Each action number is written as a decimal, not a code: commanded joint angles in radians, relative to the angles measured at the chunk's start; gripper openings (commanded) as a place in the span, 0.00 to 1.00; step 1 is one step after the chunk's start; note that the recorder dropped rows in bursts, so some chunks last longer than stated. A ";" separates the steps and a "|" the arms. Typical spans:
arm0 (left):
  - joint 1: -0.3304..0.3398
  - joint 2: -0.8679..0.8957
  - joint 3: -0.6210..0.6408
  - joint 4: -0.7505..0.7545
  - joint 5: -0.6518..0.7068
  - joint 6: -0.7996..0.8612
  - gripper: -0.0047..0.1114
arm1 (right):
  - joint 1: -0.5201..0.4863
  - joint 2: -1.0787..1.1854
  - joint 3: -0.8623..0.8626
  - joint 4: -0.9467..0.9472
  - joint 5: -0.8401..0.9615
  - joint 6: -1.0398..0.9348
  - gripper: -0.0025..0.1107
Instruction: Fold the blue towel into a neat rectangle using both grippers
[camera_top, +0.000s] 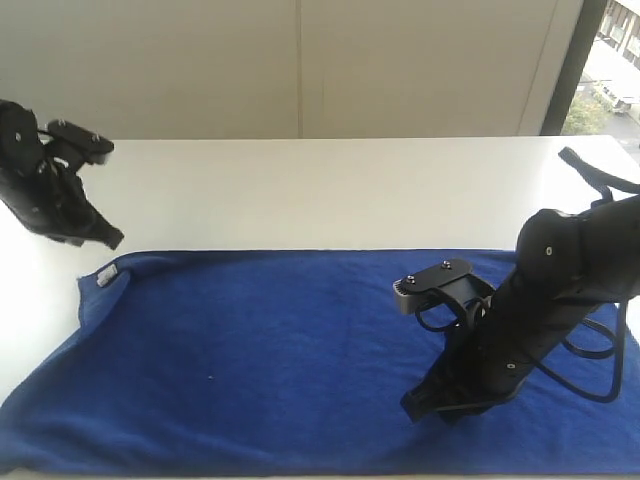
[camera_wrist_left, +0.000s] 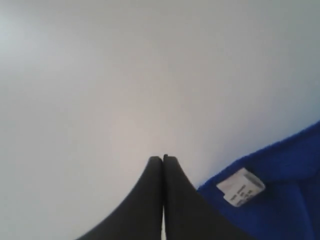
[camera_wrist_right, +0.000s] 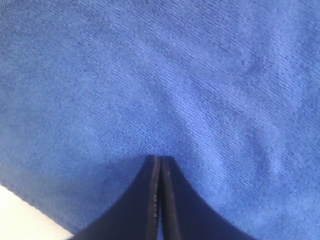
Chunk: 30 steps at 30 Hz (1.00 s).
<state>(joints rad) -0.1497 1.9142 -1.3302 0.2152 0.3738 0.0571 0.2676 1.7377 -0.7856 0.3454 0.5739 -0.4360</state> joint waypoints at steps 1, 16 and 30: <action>-0.002 -0.091 -0.015 -0.112 0.063 0.043 0.04 | 0.003 0.031 0.011 -0.002 0.007 -0.007 0.02; -0.002 0.066 0.027 -0.338 0.113 0.286 0.04 | 0.003 0.031 0.004 -0.002 0.031 -0.007 0.02; -0.002 0.088 0.027 -0.056 -0.032 0.256 0.04 | 0.003 0.042 0.004 -0.002 0.033 -0.007 0.02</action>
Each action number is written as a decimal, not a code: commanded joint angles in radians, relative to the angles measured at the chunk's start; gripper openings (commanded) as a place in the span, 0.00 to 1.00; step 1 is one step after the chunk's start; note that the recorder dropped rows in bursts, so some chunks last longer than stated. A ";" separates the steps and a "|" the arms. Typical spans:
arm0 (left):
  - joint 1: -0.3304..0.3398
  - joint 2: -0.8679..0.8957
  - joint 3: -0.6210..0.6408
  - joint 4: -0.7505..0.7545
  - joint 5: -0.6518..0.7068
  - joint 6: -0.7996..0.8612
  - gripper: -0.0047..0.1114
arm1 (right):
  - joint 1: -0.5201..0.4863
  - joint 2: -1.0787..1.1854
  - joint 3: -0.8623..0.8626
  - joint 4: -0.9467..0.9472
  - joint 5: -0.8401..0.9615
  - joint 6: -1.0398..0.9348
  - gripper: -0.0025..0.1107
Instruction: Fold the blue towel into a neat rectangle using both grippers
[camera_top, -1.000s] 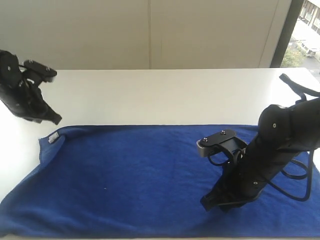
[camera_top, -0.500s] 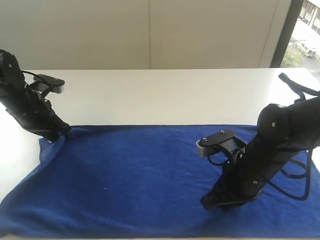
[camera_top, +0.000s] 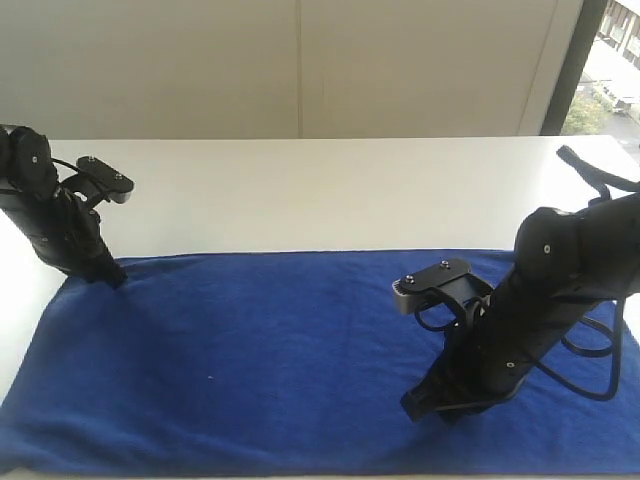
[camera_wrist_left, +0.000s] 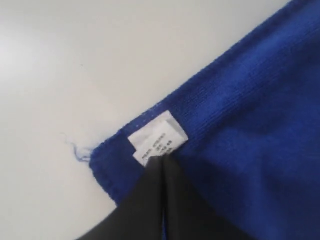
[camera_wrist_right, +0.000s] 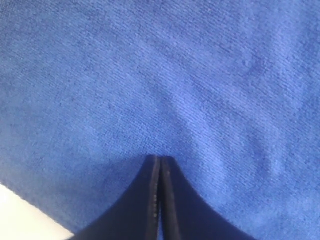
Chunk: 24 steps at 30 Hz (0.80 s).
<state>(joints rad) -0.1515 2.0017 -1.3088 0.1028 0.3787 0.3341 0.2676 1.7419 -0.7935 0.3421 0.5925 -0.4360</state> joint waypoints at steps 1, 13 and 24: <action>-0.001 0.001 0.005 0.066 -0.052 -0.021 0.04 | 0.003 0.043 0.012 0.001 0.016 -0.007 0.02; -0.001 -0.053 0.003 0.089 -0.038 -0.021 0.04 | 0.003 0.076 -0.027 -0.030 0.068 -0.007 0.02; -0.001 -0.402 0.052 -0.151 0.275 -0.018 0.04 | 0.001 -0.171 -0.133 -0.438 0.074 0.264 0.02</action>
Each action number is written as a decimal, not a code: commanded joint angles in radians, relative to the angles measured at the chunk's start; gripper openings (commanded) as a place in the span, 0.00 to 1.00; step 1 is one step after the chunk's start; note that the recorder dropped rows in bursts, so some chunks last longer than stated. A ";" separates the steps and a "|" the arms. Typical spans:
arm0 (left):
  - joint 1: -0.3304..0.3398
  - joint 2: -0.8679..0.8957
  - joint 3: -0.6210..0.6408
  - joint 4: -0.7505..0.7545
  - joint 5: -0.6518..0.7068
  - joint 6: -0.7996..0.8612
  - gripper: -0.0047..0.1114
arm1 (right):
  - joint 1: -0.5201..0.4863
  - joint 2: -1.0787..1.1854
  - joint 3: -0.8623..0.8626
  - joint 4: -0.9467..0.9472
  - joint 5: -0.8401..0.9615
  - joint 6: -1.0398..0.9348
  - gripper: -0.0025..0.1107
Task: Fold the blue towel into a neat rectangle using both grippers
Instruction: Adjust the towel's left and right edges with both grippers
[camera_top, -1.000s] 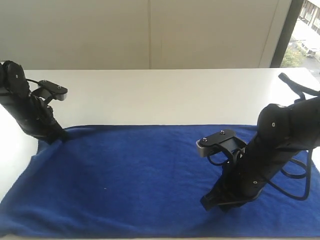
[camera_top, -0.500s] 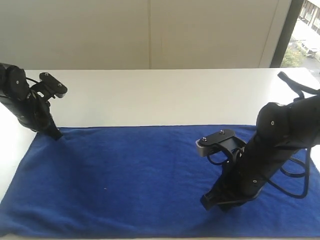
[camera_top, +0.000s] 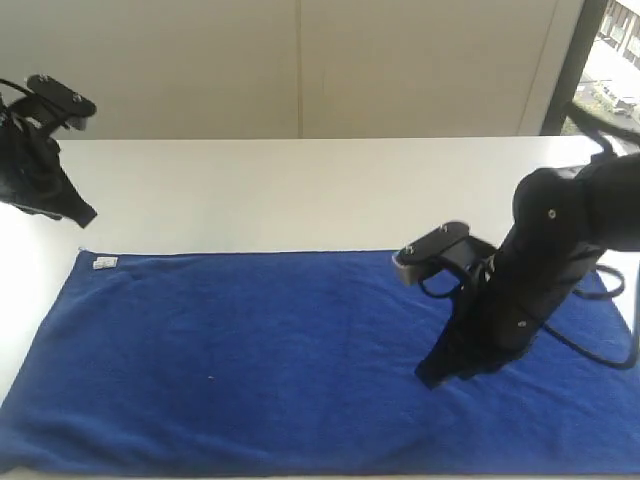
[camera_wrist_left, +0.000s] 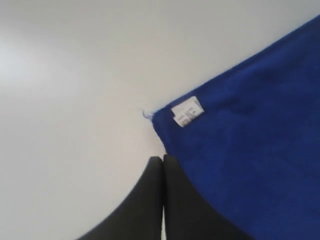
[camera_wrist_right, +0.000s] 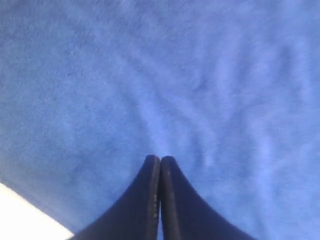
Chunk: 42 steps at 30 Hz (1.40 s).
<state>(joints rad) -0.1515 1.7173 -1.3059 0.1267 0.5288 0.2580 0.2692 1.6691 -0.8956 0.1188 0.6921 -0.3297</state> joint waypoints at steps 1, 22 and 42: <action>-0.002 -0.159 0.083 -0.254 0.131 0.103 0.04 | -0.001 -0.119 -0.043 -0.302 -0.038 0.248 0.02; -0.130 -0.378 0.850 -0.077 -0.153 -0.207 0.04 | -0.152 0.033 -0.141 -0.486 -0.002 0.457 0.02; -0.130 -0.450 0.777 0.029 -0.142 -0.330 0.04 | -0.152 0.033 -0.141 -0.478 -0.030 0.457 0.02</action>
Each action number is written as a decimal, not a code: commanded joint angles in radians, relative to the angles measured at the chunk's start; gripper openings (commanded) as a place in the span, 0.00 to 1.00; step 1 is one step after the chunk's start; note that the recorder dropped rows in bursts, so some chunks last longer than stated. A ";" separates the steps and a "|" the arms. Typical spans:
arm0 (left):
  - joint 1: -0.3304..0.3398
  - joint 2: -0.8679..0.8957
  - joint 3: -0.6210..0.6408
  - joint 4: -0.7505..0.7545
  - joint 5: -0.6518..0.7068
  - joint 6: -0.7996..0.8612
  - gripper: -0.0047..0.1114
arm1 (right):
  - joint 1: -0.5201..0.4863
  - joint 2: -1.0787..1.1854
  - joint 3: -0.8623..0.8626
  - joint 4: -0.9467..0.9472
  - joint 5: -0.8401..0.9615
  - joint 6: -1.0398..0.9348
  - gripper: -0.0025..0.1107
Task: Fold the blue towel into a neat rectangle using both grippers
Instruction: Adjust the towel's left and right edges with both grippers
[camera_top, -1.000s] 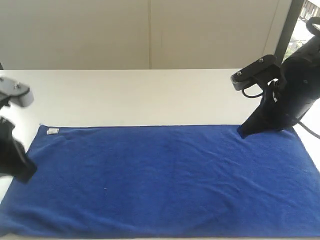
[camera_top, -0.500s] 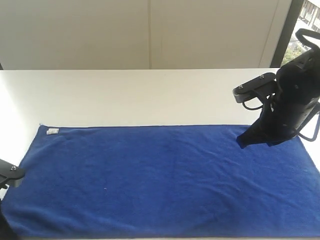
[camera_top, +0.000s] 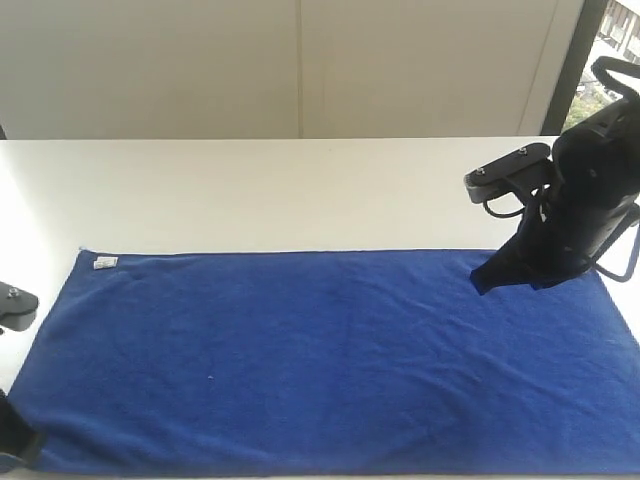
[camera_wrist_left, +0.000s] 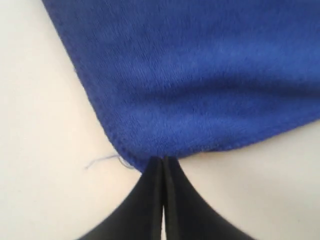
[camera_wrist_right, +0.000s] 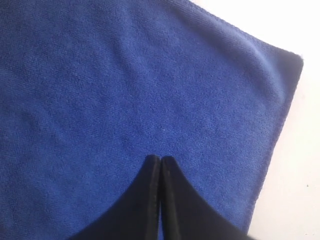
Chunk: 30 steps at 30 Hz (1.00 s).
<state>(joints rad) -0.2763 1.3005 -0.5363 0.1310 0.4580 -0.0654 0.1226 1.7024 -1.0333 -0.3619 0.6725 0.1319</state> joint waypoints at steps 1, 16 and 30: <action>-0.005 -0.021 0.017 0.038 -0.096 -0.011 0.04 | -0.005 0.000 -0.003 0.002 -0.010 -0.004 0.02; -0.005 0.199 0.034 0.060 -0.048 -0.025 0.04 | -0.005 0.000 -0.003 0.002 -0.003 -0.004 0.02; -0.005 0.199 0.010 0.116 0.031 -0.062 0.04 | -0.005 0.000 -0.003 0.002 -0.009 -0.004 0.02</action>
<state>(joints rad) -0.2789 1.4879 -0.5402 0.2527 0.4624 -0.1161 0.1226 1.7024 -1.0333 -0.3601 0.6708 0.1319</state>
